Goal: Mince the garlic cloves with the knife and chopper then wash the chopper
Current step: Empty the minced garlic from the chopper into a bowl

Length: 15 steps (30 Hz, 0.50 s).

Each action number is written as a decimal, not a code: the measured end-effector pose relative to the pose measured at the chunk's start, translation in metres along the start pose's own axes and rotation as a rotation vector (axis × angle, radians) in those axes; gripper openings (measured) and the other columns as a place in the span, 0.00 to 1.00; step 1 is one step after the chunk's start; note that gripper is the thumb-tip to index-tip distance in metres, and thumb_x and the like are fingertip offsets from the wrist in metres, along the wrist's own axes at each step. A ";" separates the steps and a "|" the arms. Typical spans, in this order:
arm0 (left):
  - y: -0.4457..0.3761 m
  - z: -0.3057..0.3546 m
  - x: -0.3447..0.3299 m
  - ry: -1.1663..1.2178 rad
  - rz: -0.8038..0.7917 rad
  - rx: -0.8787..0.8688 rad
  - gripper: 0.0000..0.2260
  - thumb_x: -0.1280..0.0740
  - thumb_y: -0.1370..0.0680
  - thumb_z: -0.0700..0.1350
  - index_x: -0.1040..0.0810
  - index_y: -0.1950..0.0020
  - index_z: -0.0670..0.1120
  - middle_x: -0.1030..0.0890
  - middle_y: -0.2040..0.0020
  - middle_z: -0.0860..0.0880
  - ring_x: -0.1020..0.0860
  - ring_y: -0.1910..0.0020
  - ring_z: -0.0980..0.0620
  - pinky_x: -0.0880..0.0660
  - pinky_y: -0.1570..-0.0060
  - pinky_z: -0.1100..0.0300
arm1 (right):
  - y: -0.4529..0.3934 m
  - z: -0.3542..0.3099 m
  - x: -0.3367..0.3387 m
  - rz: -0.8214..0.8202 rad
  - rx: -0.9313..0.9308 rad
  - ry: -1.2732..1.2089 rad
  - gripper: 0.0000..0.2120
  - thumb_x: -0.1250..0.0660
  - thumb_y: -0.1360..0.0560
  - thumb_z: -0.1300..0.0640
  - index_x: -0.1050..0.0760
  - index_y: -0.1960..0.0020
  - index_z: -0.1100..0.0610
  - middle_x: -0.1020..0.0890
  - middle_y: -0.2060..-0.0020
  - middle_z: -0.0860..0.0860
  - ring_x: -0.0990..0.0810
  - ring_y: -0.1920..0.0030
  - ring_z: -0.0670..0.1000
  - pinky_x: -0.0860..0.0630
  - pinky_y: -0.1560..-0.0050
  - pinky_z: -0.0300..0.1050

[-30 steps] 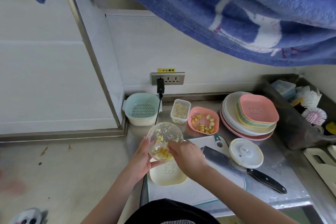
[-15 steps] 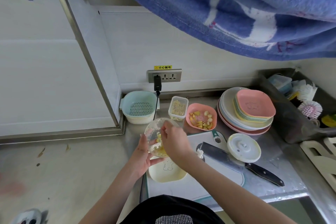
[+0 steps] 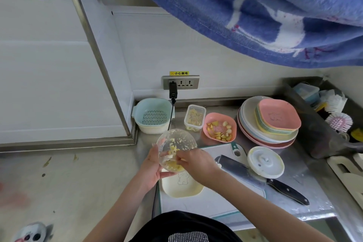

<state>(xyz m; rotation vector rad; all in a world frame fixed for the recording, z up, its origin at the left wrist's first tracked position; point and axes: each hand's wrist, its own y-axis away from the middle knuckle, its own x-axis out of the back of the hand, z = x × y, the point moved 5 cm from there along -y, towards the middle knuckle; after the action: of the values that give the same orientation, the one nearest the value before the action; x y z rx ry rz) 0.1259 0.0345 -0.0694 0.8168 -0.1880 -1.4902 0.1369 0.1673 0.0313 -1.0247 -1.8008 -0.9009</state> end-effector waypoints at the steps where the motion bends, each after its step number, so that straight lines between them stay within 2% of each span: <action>1: 0.001 -0.001 0.001 -0.014 0.007 -0.004 0.22 0.50 0.21 0.63 0.30 0.34 0.54 0.21 0.39 0.46 0.19 0.46 0.39 0.19 0.60 0.45 | -0.004 0.009 0.007 0.050 -0.029 0.045 0.08 0.42 0.20 0.56 0.25 0.47 0.55 0.19 0.56 0.56 0.21 0.55 0.58 0.29 0.60 0.47; 4: 0.003 -0.003 -0.003 -0.068 -0.008 -0.021 0.18 0.46 0.20 0.60 0.33 0.32 0.56 0.24 0.39 0.48 0.20 0.45 0.41 0.19 0.59 0.43 | -0.021 0.030 0.027 0.248 -0.073 0.140 0.06 0.41 0.21 0.60 0.27 0.48 0.55 0.19 0.59 0.54 0.20 0.58 0.57 0.24 0.62 0.47; 6: 0.005 0.000 -0.007 -0.088 -0.019 -0.039 0.19 0.45 0.21 0.60 0.32 0.33 0.55 0.23 0.39 0.48 0.20 0.44 0.41 0.20 0.59 0.43 | -0.025 0.026 0.020 0.163 -0.031 0.209 0.06 0.42 0.21 0.62 0.28 0.47 0.56 0.21 0.59 0.54 0.22 0.56 0.56 0.25 0.60 0.47; 9: 0.006 0.007 -0.009 -0.167 -0.003 -0.104 0.22 0.41 0.27 0.64 0.30 0.36 0.58 0.21 0.40 0.47 0.21 0.43 0.42 0.20 0.58 0.40 | -0.013 0.018 -0.001 -0.017 0.054 0.232 0.08 0.42 0.21 0.59 0.26 0.45 0.55 0.19 0.51 0.56 0.23 0.49 0.57 0.31 0.57 0.47; 12: 0.007 0.009 -0.007 -0.200 0.005 -0.133 0.21 0.39 0.27 0.64 0.30 0.35 0.61 0.23 0.38 0.49 0.25 0.38 0.44 0.19 0.60 0.42 | -0.014 0.020 0.008 0.086 0.033 0.242 0.08 0.41 0.21 0.60 0.27 0.45 0.56 0.19 0.53 0.56 0.22 0.52 0.58 0.35 0.62 0.45; 15: 0.008 0.006 -0.008 -0.198 -0.007 -0.122 0.16 0.34 0.23 0.56 0.29 0.35 0.62 0.24 0.38 0.51 0.26 0.36 0.45 0.20 0.59 0.42 | -0.023 0.024 0.015 0.163 -0.005 0.290 0.07 0.41 0.22 0.63 0.28 0.46 0.56 0.20 0.55 0.56 0.21 0.54 0.58 0.34 0.64 0.45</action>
<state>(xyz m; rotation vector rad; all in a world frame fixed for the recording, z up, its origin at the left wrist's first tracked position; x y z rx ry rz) 0.1275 0.0386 -0.0575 0.5728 -0.2395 -1.5731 0.1040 0.1826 0.0319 -0.9735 -1.4542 -0.9030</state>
